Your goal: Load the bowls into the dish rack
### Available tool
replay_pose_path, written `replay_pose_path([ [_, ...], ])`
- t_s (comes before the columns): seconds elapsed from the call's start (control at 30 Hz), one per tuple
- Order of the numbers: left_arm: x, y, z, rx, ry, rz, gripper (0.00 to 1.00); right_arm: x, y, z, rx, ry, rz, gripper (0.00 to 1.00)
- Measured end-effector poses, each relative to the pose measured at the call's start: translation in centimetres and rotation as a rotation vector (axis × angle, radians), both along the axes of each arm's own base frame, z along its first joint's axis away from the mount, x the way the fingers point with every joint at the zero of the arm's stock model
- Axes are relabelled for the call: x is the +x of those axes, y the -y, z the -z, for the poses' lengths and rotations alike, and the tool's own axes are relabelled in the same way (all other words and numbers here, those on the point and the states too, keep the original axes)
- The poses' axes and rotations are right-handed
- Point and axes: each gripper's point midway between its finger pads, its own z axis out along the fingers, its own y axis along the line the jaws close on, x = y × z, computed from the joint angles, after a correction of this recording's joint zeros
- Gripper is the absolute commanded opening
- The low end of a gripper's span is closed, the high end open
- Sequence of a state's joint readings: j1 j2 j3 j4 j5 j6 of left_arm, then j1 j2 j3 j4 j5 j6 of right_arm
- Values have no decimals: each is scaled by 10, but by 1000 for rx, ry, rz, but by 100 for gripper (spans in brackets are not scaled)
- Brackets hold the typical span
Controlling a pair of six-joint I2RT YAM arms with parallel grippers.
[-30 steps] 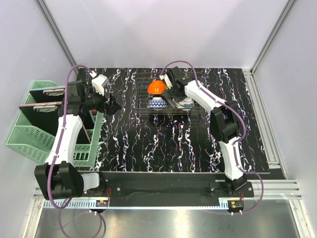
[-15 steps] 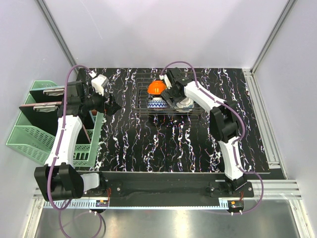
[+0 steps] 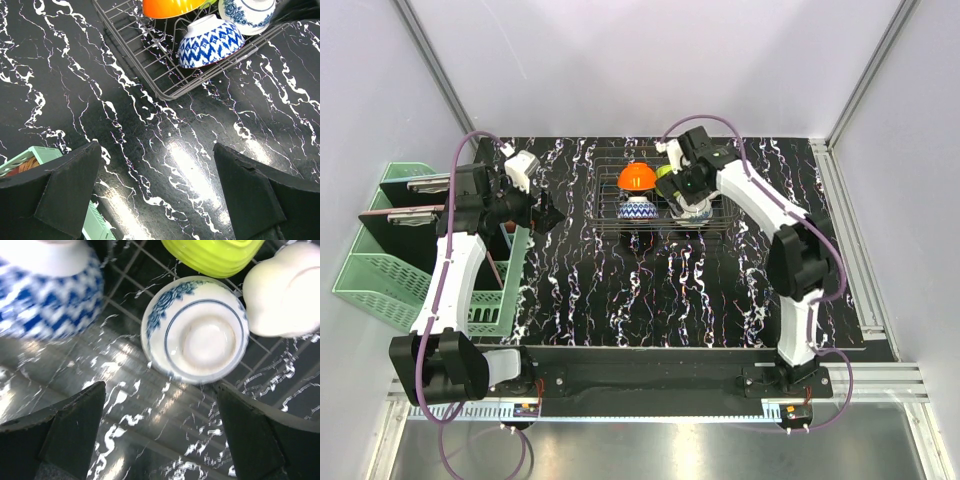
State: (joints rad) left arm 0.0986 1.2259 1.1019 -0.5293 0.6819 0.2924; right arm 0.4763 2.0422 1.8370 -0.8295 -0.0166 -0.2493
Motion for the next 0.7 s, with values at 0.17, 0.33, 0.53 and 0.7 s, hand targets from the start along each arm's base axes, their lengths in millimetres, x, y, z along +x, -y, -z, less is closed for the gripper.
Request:
replay_pose_path([
  [0.17, -3, 1, 2, -3, -13, 8, 99, -16, 9, -51, 102, 55, -10, 100],
  [0.33, -8, 2, 7, -3, -40, 15, 99, -28, 63, -102, 186, 148, 77, 100],
  [0.53, -15, 1, 12, 2, -51, 9, 99, -62, 154, -127, 247, 247, 259, 100],
  [0.7, -27, -3, 15, 23, -29, -18, 99, -106, 181, -128, 272, 295, 317, 100],
])
